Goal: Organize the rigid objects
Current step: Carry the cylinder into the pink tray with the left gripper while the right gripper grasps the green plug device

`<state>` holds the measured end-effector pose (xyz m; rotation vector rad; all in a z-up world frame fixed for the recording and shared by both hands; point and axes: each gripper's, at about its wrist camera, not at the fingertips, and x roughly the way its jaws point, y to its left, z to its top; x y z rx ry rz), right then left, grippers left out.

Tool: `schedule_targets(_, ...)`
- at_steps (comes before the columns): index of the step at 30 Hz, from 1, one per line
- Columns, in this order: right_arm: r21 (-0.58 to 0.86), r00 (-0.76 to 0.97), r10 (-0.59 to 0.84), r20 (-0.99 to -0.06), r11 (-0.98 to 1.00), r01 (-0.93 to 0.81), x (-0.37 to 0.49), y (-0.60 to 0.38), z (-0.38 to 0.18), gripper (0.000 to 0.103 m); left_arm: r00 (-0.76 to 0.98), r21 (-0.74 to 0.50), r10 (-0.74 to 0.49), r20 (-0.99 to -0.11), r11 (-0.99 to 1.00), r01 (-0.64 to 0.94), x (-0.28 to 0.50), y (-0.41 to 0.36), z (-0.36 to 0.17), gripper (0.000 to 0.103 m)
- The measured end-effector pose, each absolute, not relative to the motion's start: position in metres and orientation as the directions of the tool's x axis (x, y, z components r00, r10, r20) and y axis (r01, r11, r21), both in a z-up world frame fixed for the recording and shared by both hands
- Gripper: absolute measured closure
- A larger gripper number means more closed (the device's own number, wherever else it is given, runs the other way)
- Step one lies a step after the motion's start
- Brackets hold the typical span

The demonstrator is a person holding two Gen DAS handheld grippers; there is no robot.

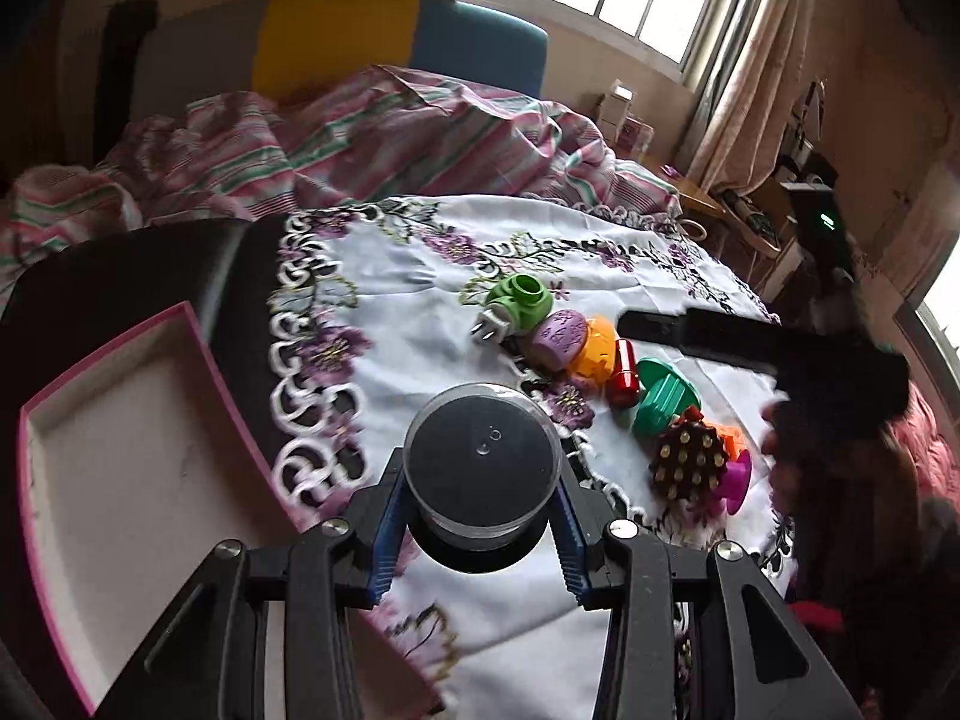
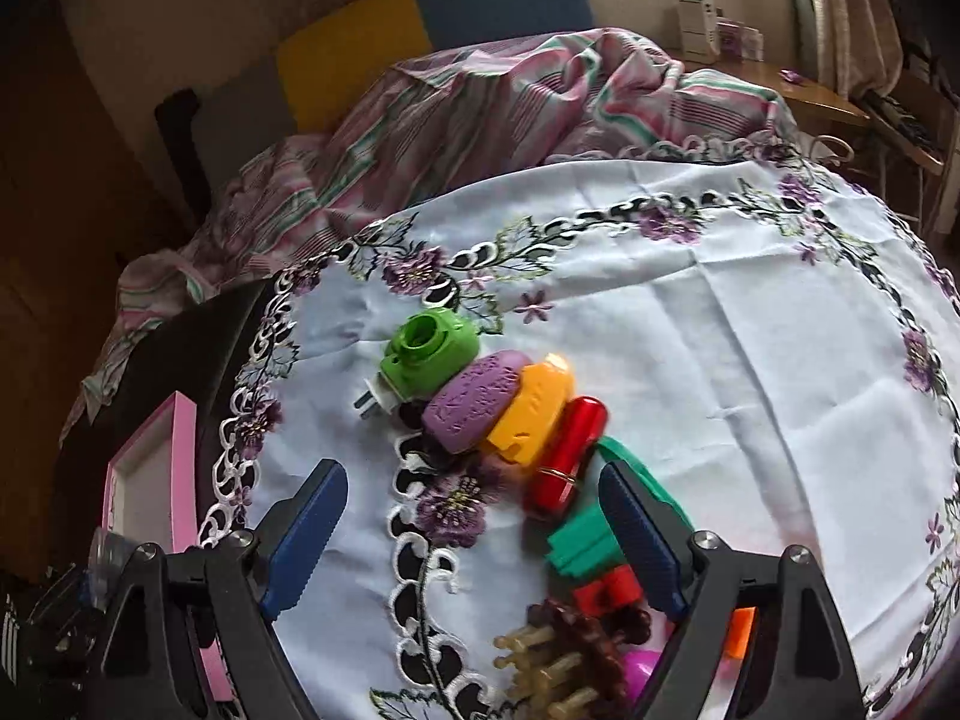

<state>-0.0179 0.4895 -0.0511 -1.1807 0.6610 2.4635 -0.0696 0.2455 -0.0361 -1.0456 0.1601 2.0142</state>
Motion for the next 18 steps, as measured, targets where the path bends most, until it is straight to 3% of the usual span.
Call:
schedule_targets(13, 0.15, -0.386, 0.086, -0.919, -0.828, -0.54, -0.149, 0.528, -0.105, 0.015, -0.351, -0.322, 0.601, -0.718, -0.734, -0.598, -0.084, 0.163, -0.039, 0.059)
schedule_targets(14, 0.15, -0.362, 0.06, -0.93, -0.838, -0.524, -0.154, 0.525, -0.114, 0.02, -0.359, -0.321, 0.594, -0.72, -0.744, -0.586, -0.086, 0.158, -0.04, 0.059)
schedule_targets(15, 0.142, -0.347, 0.05, -0.936, -0.85, -0.506, -0.158, 0.519, -0.12, 0.036, -0.366, -0.32, 0.589, -0.721, -0.751, -0.578, -0.088, 0.154, -0.041, 0.059)
schedule_targets(18, 0.12, -0.37, 0.061, -0.927, -0.887, -0.446, -0.159, 0.498, -0.115, 0.037, -0.382, -0.324, 0.573, -0.725, -0.773, -0.545, -0.096, 0.138, -0.044, 0.059)
